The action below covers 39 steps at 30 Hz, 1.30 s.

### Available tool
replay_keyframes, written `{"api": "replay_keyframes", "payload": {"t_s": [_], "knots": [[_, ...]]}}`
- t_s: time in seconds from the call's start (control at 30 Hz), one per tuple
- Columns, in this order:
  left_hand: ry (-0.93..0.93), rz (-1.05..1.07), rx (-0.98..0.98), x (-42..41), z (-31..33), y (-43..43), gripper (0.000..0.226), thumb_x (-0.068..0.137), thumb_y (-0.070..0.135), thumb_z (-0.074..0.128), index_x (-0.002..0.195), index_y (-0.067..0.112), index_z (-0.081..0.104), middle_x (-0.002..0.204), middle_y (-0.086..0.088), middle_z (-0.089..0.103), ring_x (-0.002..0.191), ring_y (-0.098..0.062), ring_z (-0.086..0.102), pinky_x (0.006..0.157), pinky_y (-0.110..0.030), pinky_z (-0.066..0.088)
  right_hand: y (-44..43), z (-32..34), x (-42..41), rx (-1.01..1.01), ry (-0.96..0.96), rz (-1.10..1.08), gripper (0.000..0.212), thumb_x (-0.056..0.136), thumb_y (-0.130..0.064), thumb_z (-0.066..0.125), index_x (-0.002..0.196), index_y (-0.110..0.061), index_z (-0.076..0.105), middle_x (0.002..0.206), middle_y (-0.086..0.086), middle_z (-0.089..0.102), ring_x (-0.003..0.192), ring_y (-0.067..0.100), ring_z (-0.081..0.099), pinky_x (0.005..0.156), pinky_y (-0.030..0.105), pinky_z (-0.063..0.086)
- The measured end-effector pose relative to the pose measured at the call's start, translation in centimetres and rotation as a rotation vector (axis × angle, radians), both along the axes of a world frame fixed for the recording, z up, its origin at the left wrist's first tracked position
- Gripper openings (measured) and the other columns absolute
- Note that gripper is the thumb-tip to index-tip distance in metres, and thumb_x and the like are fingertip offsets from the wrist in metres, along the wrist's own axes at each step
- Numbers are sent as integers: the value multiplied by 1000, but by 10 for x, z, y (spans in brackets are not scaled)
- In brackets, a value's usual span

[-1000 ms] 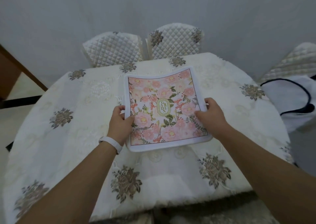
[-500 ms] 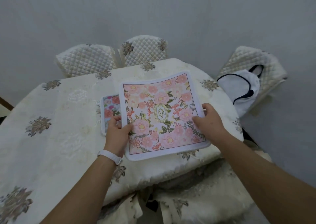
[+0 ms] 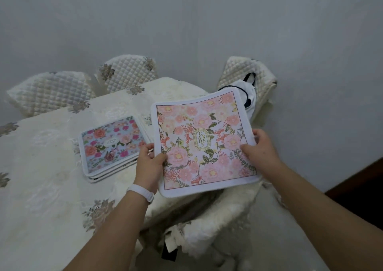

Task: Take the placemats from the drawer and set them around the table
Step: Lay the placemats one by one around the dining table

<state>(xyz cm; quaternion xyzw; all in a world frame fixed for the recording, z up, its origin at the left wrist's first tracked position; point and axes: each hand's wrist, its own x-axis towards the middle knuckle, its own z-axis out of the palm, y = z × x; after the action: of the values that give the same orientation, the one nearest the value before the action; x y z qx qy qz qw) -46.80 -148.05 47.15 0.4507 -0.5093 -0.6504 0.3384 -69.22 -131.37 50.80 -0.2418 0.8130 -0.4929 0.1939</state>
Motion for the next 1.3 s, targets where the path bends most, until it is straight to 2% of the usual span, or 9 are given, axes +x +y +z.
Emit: {"api": "replay_keyframes", "payload": {"t_s": [0.17,0.4,0.53,0.67,0.73,0.87,1.0,1.13,1.3], "knots": [[14,-40,-3,-61,5,34,25,89,-5,55,97,18,48,89,-8,72,78,-30,71,73,-49,58,39,-2,-53,-6,-7,-42,28,89,-8,63,109,-23,51,91,-13,58,82,14,62,65,30,49],[-23,-40,2,-179,3,87,26,90,-4,55,111,11,49,93,-10,71,77,-27,71,66,-42,58,92,-12,-165,-37,-53,-49,26,90,-9,62,108,-23,52,89,-15,59,77,9,61,56,25,45],[-72,-31,-21,-253,3,121,27,89,-2,57,113,9,50,97,-12,70,80,-31,70,69,-44,58,127,-14,-242,-46,-89,-42,26,90,-7,63,107,-23,52,90,-13,59,76,8,62,55,23,45],[-107,-22,-84,-311,10,154,27,89,-1,58,110,13,50,93,-5,70,76,-22,71,55,-30,56,152,-10,-303,-35,-99,-18,25,90,-7,63,107,-21,51,90,-11,59,74,10,62,52,22,46],[-125,-23,-124,-329,16,162,27,88,-1,59,110,12,50,92,-4,71,73,-20,72,53,-27,55,157,-7,-324,-33,-105,-5,24,91,-7,63,106,-21,51,90,-11,59,73,10,63,51,22,46],[-111,45,-122,-353,23,161,29,86,-5,58,111,8,51,92,-8,71,71,-20,72,54,-27,56,154,-2,-355,-56,-112,24,23,90,-7,64,102,-23,51,91,-10,61,76,15,66,57,29,54],[-117,74,-107,-373,19,148,30,87,-3,59,113,8,52,96,-11,71,79,-26,72,61,-34,56,140,-4,-380,-61,-129,49,24,90,-8,64,103,-24,52,94,-8,63,78,18,68,65,38,60],[-108,117,-70,-392,5,133,32,87,-2,60,117,7,50,100,-12,71,83,-28,71,63,-36,56,118,-8,-403,-47,-143,89,23,90,-7,63,107,-19,52,97,-5,64,78,16,67,59,30,56],[-99,157,-2,-415,-14,99,28,89,1,60,114,10,50,105,-14,70,88,-33,70,75,-48,58,73,-11,-436,-19,-113,153,24,90,-4,63,106,-18,52,95,-5,63,75,13,64,53,23,51]]}}
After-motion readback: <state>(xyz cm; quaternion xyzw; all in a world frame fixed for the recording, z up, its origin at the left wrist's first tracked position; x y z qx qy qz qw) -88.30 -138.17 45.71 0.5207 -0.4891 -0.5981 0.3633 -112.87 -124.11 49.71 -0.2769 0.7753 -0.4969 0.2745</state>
